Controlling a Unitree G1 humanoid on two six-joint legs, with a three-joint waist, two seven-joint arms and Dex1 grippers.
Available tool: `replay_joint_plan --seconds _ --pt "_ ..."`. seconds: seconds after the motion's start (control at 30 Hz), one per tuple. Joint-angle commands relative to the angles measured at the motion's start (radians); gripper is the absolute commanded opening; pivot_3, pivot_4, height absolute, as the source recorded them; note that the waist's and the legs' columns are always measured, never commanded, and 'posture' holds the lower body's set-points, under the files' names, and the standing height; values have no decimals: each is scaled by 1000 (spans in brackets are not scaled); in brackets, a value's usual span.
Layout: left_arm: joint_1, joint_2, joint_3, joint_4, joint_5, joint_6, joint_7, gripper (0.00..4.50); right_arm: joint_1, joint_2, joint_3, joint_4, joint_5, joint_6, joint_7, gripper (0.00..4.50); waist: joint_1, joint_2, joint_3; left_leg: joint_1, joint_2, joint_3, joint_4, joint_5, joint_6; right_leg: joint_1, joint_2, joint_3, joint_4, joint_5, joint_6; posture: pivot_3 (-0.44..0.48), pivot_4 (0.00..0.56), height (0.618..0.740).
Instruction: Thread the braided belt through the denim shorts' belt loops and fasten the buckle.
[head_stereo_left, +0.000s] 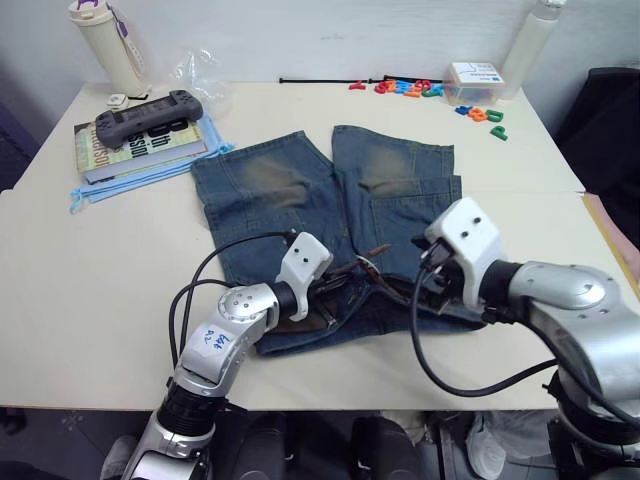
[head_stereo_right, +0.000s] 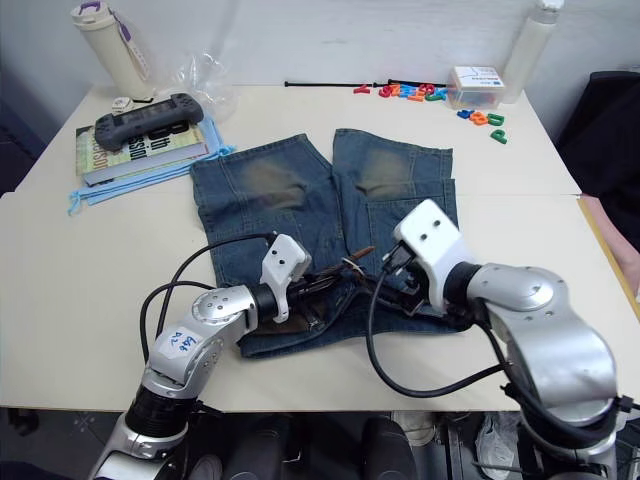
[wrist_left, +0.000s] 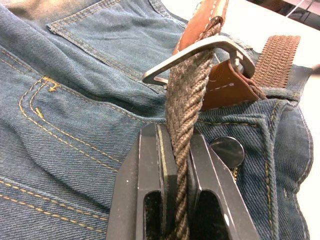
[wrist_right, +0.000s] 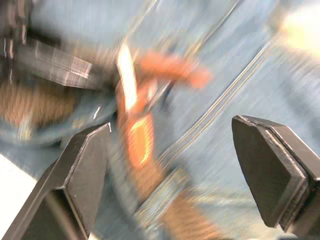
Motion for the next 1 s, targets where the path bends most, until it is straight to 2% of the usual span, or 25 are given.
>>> replay_joint_plan --seconds 0.03,0.23,0.4,0.63,0.77,0.83,0.93,1.0 --pt "0 2 -14 -42 -13 -23 -19 0 -56 -168 63 -50 -47 -338 24 4139 2 0 0 0 0 -1 0 0 0 0 0 -1 0 0 0 0 150 706" --pt "0 11 -23 -43 -7 -34 -27 0 -41 -294 256 53 -241 -630 -23 4139 2 -1 0 -1 -1 0 0 0 0 0 -1 0 -1 0 0 0 150 706" --pt "-2 22 -35 -45 5 -51 -32 0 -41 -315 339 140 -336 -796 -55 4139 1 -1 0 0 -1 1 1 0 0 0 -1 0 0 0 0 0 150 706" --pt "-8 44 -59 -45 33 -86 -38 0 -19 -312 385 207 -395 -923 -56 4139 2 -1 0 0 -1 1 3 0 -1 0 0 0 0 0 0 0 150 706" --pt "-9 49 -64 -43 42 -99 -38 0 -5 -306 385 221 -408 -950 -47 2923 2 -1 0 0 0 1 3 1 -1 0 0 0 0 0 0 0 150 706" --pt "-12 52 -68 -38 49 -113 -39 0 6 -302 380 229 -414 -964 -38 2163 2 -1 0 0 0 1 3 1 -1 0 0 0 0 0 0 0 150 706" --pt "-14 54 -72 -32 61 -141 -40 0 24 -300 370 241 -424 -986 -23 623 2 -1 0 -1 0 1 4 1 -1 1 0 0 0 0 0 0 150 706" --pt "-14 60 -75 -29 74 -167 -46 0 31 -291 361 245 -431 -996 -14 59 1 -1 0 0 0 1 4 1 -1 1 0 0 1 0 0 0 150 706"
